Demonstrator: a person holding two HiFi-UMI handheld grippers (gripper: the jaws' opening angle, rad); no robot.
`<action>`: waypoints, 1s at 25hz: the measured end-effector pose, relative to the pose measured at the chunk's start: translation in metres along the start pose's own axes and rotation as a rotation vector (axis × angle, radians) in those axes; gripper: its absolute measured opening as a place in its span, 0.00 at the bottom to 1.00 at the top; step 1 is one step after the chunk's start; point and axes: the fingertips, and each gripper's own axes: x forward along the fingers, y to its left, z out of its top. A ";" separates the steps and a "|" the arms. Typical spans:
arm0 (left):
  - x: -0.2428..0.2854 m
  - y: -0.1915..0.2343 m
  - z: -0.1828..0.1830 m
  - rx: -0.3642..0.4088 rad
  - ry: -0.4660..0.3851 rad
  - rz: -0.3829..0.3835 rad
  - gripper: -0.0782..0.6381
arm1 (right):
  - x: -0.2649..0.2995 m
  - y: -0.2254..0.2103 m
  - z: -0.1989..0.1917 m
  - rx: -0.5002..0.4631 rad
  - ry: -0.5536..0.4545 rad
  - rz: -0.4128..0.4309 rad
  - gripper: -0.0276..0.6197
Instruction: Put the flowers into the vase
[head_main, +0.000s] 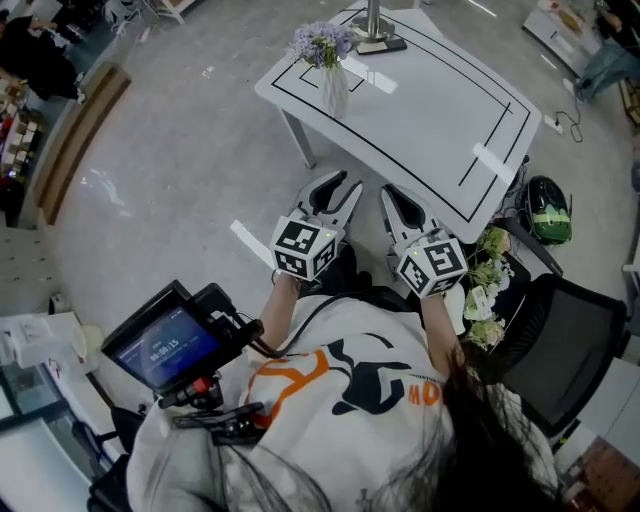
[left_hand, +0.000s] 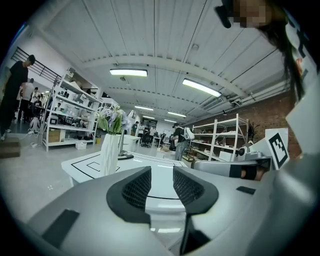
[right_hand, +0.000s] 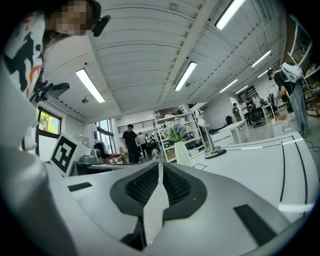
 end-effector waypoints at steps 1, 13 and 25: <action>0.000 -0.003 0.000 0.003 -0.001 -0.004 0.31 | -0.003 0.000 -0.001 0.003 0.000 -0.004 0.10; -0.006 -0.021 -0.008 -0.003 -0.010 -0.004 0.30 | -0.017 0.006 -0.003 -0.018 0.001 0.008 0.09; -0.006 -0.015 -0.009 0.003 0.001 0.011 0.28 | -0.009 0.005 -0.005 -0.008 0.003 0.019 0.07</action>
